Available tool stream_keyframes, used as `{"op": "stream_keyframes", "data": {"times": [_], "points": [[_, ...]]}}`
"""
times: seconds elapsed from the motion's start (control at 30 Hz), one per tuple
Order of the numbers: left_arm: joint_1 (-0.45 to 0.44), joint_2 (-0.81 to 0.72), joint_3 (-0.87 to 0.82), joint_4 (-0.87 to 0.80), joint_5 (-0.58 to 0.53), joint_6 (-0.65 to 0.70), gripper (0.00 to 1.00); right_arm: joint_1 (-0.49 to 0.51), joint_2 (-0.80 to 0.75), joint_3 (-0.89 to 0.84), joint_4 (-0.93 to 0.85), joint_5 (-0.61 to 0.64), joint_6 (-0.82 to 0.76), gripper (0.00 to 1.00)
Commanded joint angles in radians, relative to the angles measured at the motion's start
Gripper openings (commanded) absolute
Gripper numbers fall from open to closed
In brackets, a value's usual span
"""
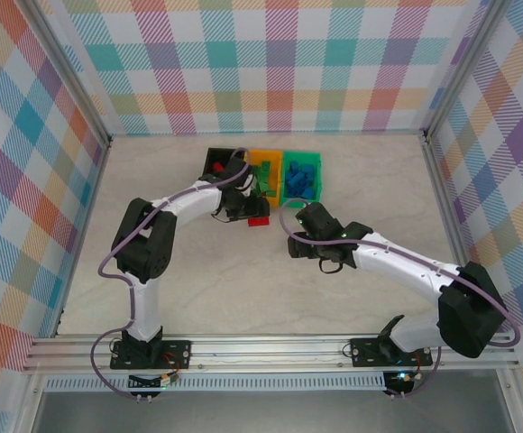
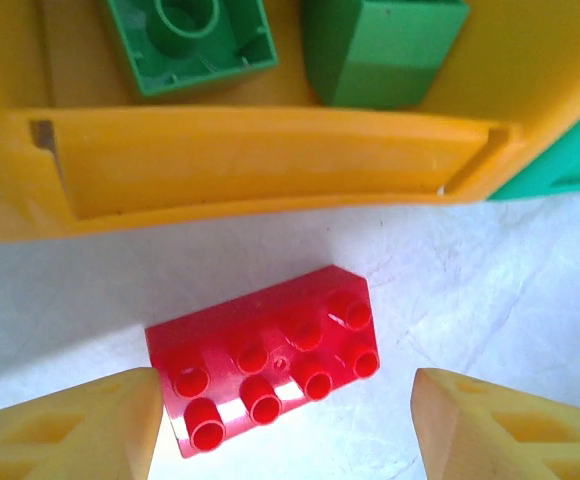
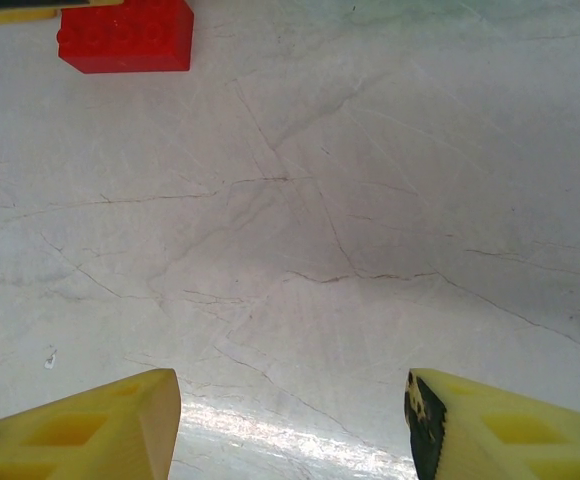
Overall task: Sort the legos into containers by color
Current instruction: Move the container to the top-center of the table, then pick up the lego from the center of the table.
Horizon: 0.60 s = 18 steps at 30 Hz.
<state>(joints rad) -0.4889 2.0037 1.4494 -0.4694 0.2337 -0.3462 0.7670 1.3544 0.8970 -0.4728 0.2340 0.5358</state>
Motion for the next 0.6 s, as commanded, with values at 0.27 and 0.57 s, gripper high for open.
{"op": "stream_keyframes", "data": {"times": [0.27,0.57], "points": [[-0.027,0.079,0.105,-0.061,-0.015,0.120,0.67,0.000,-0.042,-0.008,0.010,0.000,0.023,0.62],[-0.093,0.024,0.020,-0.062,-0.007,0.119,0.67,0.000,-0.045,-0.015,0.016,0.004,0.027,0.62]]}}
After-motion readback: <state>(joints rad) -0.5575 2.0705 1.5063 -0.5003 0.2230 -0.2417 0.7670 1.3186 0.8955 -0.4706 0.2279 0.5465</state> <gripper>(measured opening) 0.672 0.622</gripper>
